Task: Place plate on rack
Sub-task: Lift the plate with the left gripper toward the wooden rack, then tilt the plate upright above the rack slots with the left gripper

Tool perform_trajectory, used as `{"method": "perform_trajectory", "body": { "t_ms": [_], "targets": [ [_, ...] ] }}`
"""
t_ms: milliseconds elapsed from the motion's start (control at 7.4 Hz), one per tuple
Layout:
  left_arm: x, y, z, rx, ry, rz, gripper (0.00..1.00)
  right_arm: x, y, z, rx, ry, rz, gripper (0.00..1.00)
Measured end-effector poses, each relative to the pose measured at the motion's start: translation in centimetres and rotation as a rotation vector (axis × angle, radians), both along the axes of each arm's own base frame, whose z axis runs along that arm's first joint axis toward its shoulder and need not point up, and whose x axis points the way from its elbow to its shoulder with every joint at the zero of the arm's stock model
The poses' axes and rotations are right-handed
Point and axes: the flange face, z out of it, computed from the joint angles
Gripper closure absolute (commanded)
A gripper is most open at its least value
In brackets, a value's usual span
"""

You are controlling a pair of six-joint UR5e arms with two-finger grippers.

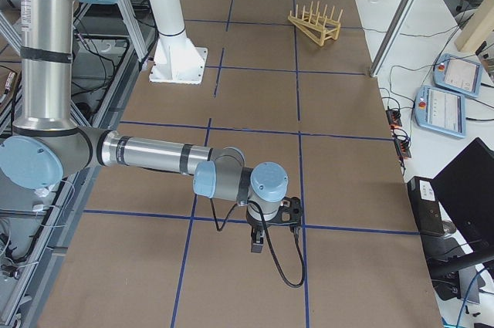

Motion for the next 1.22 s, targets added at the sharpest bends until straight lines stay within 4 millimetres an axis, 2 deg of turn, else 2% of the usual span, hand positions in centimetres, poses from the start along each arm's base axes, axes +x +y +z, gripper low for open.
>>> {"method": "perform_trajectory", "body": {
  "t_ms": [405, 676, 946, 1216],
  "targets": [
    [-3.3, 2.4, 5.5, 0.062, 0.289, -0.126, 1.00, 0.0, 0.0, 0.0, 0.000, 0.000, 0.000, 0.00],
    [-4.7, 3.4, 9.3, 0.108, 0.478, -0.190, 1.00, 0.0, 0.0, 0.0, 0.000, 0.000, 0.000, 0.00],
    [-4.6, 2.3, 13.3, 0.166, 0.601, -0.230, 1.00, 0.0, 0.0, 0.0, 0.001, 0.000, -0.001, 0.00],
    [-3.7, 0.1, 17.0, 0.202, 0.640, -0.289, 1.00, 0.0, 0.0, 0.0, 0.000, 0.000, -0.001, 0.00]
  ]
}}
